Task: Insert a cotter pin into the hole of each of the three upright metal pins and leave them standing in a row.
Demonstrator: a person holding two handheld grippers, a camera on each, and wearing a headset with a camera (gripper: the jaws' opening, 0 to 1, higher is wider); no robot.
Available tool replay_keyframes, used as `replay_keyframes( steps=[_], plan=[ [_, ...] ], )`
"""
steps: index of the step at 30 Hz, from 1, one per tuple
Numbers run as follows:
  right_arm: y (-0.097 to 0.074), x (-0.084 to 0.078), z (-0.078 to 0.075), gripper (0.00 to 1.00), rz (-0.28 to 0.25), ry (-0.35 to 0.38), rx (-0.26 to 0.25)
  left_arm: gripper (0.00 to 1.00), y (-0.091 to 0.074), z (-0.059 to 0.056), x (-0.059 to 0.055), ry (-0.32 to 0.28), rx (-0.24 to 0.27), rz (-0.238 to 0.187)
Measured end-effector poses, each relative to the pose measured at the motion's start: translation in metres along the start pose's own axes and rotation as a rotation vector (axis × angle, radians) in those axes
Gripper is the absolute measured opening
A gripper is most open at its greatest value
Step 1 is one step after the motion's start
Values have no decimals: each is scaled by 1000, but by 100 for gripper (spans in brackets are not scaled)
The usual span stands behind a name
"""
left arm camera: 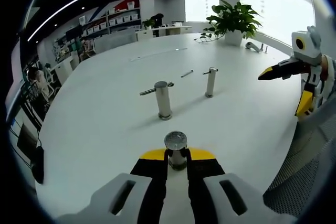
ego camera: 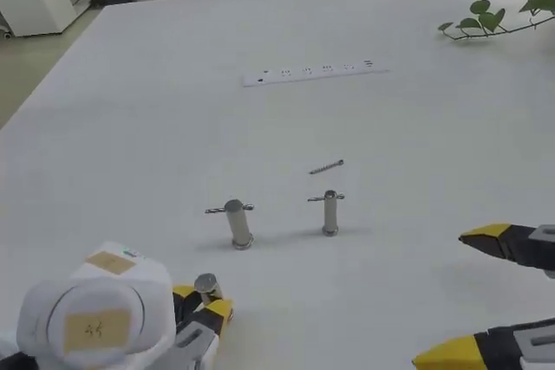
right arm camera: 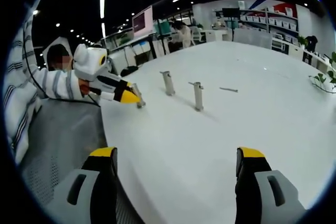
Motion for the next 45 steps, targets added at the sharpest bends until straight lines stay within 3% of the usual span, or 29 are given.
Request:
replay_keyframes(
  steps=[5,10,16,25,28,30,34,37,45],
  plan=[
    [-1,0,-2,95,-3,-2,-6,20,0,0,2,12,-5,-8],
    [-3,2,-7,95,1,-13,-10,33,0,-8,-1,89,-36,28],
    [-5,7,-18,95,10,-37,-14,46,-1,-12,-3,28,-75,34],
    [0,10,-42,93,82,-135,13,65,-13,-9,0,-40,-98,10],
    [3,13,-50,93,114,-170,19,80,-20,-4,8,-51,-63,-41],
    [5,19,-54,93,119,-187,25,90,-25,-5,11,-55,-76,-44],
    [9,31,-60,92,140,-245,45,91,-30,-2,16,-62,-72,-70],
    [15,40,-66,92,159,-287,53,99,-29,-4,12,-60,-93,-73],
    [30,67,-80,90,206,-411,78,100,-31,-17,-3,-45,-172,-8]
  ],
)
Point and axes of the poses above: the centre of the closed fingertips' face, and the gripper's own axes: y roughly forward along the fingers, z roughly to its left, x roughly out of its top, the point moved 1 cm from there along -y, roughly backward along the fingers, and after that the axes turned 5 degrees about -x, right-handed, at the moved point
